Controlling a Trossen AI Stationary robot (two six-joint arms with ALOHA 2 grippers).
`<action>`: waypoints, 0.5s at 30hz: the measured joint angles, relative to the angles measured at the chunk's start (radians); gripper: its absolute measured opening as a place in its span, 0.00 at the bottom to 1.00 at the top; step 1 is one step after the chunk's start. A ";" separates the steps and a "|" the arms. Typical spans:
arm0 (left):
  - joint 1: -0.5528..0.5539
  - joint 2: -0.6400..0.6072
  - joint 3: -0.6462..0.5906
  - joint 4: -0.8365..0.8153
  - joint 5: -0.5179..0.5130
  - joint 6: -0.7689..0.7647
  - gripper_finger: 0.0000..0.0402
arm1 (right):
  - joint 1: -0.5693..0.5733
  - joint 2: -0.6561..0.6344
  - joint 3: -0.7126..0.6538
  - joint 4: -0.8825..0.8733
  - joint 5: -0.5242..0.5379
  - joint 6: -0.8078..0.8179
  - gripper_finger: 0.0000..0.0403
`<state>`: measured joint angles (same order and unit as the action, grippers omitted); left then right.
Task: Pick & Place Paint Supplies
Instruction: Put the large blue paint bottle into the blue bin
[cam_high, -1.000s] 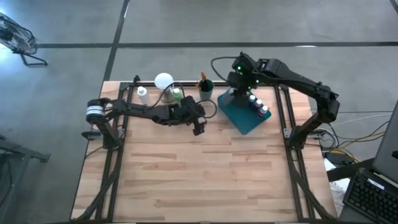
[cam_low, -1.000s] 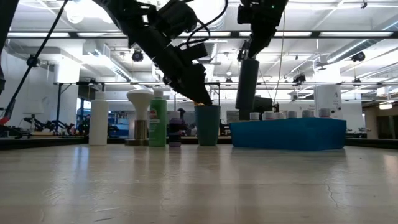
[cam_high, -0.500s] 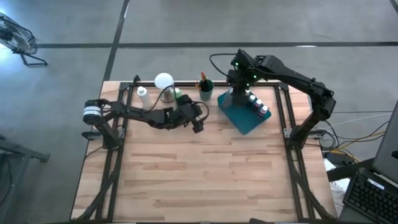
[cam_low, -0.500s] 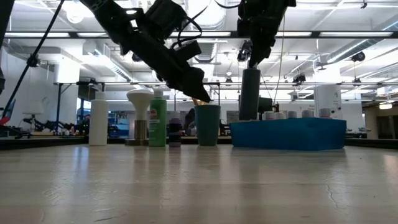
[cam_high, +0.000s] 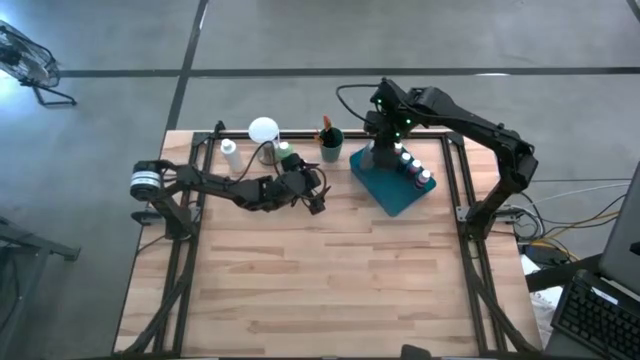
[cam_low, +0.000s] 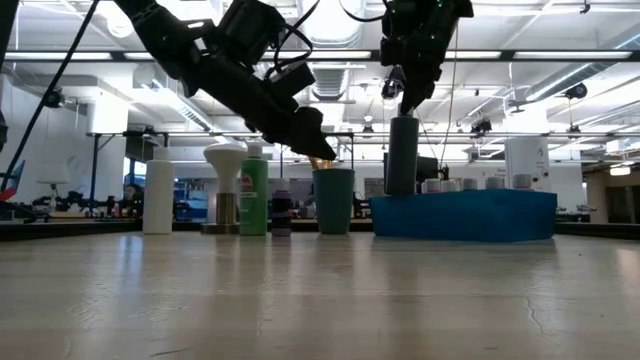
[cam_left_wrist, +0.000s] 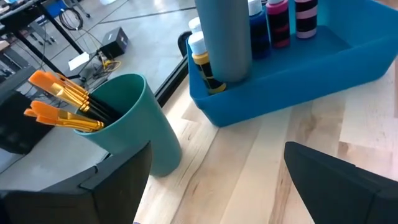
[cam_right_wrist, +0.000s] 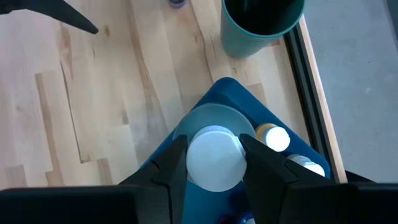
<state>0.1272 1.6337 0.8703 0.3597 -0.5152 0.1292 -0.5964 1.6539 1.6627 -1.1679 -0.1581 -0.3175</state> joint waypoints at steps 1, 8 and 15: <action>0.000 0.000 0.000 0.000 0.000 0.000 0.92 | 0.000 0.002 0.000 0.000 0.000 0.000 0.29; 0.000 0.000 0.001 0.014 0.000 0.000 0.92 | -0.002 0.028 0.000 -0.001 -0.001 -0.005 0.29; 0.000 0.000 0.001 0.015 0.000 0.000 0.92 | -0.010 0.063 0.000 0.000 -0.001 -0.024 0.29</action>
<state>0.1272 1.6337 0.8711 0.3744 -0.5151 0.1293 -0.6066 1.7165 1.6625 -1.1676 -0.1591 -0.3415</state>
